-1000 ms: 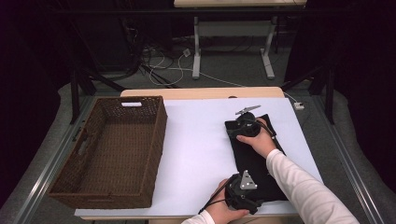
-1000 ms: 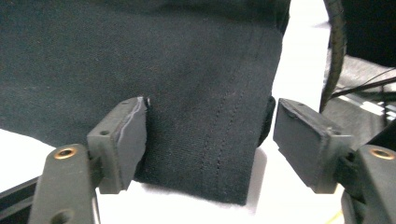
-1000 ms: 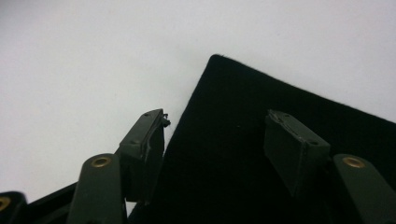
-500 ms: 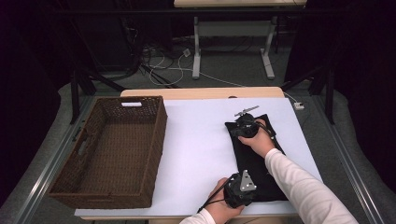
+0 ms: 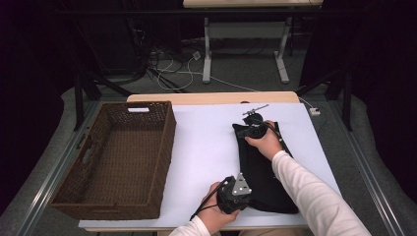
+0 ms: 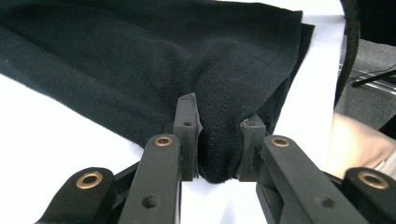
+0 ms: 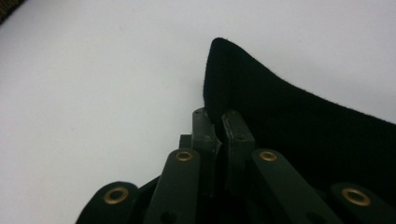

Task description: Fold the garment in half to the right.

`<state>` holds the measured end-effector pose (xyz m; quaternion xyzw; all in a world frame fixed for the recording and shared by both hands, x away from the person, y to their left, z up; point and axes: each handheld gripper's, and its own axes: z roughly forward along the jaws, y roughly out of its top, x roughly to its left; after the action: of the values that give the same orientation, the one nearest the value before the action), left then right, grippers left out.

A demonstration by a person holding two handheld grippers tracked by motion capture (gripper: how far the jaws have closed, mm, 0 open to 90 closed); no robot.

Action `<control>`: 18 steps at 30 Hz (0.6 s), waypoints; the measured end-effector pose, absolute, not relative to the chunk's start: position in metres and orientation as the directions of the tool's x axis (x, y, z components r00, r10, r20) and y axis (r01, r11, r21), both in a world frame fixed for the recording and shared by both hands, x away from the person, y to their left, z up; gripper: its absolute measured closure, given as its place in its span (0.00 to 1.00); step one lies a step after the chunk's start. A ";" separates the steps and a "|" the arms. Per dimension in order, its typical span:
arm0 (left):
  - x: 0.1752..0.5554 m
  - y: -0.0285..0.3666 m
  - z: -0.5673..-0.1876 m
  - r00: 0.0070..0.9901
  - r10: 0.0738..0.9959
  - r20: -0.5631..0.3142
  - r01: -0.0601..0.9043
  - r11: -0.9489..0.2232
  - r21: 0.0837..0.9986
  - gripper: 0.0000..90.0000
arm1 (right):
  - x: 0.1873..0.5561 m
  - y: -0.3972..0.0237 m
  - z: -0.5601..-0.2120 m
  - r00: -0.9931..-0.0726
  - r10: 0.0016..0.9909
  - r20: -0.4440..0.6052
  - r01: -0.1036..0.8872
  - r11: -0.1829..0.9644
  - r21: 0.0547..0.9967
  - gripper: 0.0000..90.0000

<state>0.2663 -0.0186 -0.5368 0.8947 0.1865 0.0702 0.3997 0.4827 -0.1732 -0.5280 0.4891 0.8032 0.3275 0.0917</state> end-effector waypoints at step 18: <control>0.258 0.062 -0.541 0.867 0.491 -0.080 0.386 -0.563 0.731 0.83 | 0.481 -0.097 -0.527 -0.553 0.808 0.204 0.706 0.324 0.630 0.94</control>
<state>0.2576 0.0619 -0.5408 0.8815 0.2489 0.0662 0.3959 0.4813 -0.0969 -0.5267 0.4668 0.8104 0.3463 0.0735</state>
